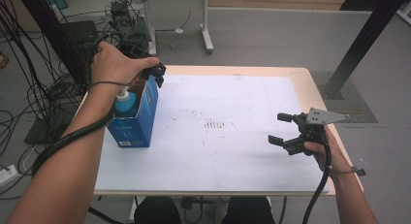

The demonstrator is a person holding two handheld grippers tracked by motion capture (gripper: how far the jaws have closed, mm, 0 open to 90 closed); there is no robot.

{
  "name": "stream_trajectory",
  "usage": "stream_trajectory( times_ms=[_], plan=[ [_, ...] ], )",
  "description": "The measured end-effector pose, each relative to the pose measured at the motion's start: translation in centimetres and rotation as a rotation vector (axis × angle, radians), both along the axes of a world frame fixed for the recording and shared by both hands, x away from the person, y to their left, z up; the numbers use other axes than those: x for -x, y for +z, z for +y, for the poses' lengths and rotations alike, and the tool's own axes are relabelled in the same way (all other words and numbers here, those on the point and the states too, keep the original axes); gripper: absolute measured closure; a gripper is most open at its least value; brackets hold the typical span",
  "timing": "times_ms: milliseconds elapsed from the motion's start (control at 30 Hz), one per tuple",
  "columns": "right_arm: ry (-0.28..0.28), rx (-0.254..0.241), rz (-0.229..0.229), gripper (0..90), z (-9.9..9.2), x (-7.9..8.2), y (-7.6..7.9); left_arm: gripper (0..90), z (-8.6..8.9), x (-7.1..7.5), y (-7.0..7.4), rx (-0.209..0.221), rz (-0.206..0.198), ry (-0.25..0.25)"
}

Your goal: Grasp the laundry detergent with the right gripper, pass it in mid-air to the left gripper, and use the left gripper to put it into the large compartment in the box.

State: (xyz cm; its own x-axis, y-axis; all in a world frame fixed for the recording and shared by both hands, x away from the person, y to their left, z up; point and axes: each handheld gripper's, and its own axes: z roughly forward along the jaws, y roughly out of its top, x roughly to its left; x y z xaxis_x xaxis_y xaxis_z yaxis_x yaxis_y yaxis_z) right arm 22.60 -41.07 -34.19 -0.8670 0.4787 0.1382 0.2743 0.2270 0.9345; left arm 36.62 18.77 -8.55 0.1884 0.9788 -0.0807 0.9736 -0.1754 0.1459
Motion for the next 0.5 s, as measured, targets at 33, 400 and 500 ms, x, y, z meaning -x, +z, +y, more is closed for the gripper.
stream_trajectory(
  times_ms=[33, 400, 500],
  plan=[
    [-0.005, 0.001, 0.004, 5.6, 0.1, 0.0, 0.1, 7.3, -0.3, 0.1, 0.0, -0.004, -0.005, -0.011],
    [-0.07, 0.034, 0.053, 4.5, 0.8, 0.0, 1.4, 7.2, -4.3, 1.3, -1.4, 0.021, -0.004, -0.137],
    [-0.094, 0.038, 0.083, 2.8, 0.9, 0.0, 1.9, 7.3, -4.7, 1.2, -2.3, 0.046, 0.007, -0.154]
  ],
)
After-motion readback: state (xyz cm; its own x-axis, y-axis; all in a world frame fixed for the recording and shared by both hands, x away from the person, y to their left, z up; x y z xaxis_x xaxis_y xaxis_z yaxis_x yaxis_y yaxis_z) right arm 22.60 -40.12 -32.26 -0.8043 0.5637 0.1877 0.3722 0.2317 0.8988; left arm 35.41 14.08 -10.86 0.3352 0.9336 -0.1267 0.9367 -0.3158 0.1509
